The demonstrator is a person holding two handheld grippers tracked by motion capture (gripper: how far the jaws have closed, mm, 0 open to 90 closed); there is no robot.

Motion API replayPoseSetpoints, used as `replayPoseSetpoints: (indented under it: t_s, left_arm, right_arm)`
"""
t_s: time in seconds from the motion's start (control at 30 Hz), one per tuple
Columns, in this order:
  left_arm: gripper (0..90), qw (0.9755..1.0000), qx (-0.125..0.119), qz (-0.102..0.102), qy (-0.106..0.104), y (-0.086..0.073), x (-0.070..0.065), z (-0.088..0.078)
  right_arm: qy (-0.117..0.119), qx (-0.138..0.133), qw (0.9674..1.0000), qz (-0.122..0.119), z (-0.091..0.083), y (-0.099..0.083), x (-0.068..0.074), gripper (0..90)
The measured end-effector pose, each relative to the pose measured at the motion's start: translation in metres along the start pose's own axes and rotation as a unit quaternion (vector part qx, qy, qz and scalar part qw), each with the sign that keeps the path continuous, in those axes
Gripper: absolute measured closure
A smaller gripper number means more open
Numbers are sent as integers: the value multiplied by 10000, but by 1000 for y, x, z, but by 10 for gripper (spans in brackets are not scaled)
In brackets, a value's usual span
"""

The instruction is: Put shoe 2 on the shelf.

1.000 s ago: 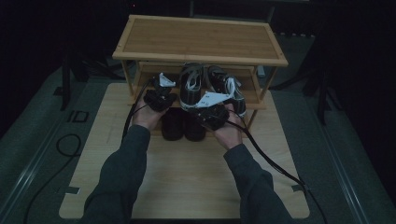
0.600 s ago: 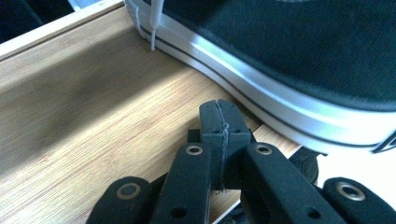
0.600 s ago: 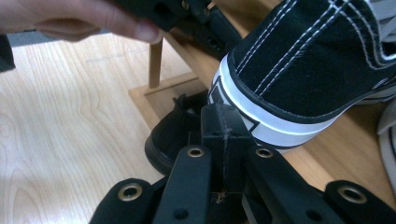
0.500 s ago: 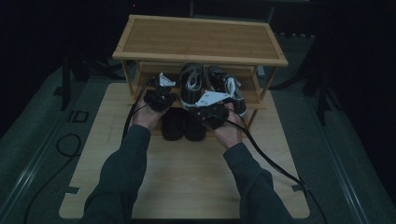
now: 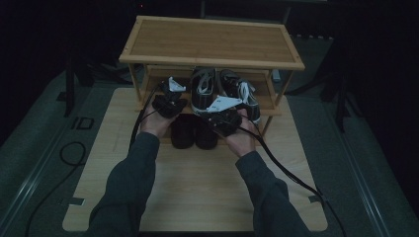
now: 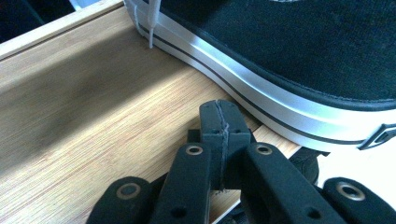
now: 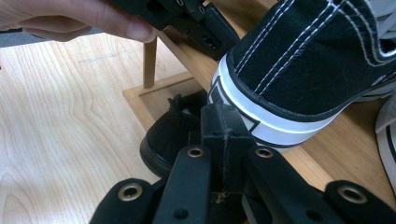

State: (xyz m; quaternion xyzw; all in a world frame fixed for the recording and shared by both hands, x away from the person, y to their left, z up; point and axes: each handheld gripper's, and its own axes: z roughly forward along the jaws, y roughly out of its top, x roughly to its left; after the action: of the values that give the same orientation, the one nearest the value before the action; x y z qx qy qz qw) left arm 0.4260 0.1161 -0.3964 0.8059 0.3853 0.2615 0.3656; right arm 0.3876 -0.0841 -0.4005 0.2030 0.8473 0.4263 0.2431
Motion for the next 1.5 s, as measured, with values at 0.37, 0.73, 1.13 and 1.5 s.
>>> replayPoseSetpoints:
  t_s: [0.37,0.73,1.13,1.5]
  left_arm:
    - [900,10000,-15,-30,-60,-1,2,0]
    - [900,9999,-25,-48,-91,-1,3,0]
    - [900,9999,14,-17,-113,-1,4,0]
    - [900,9999,5,-31,-151,-1,5,0]
  right_arm:
    - [80,83,9998,-171,-15,2,-4,900]
    - [305,338,9981,-422,-31,-10,-5,871]
    - [461,276,9981,-296,-57,-24,-17,900]
    - [544,354,9978,-116,-72,-40,-28,900]
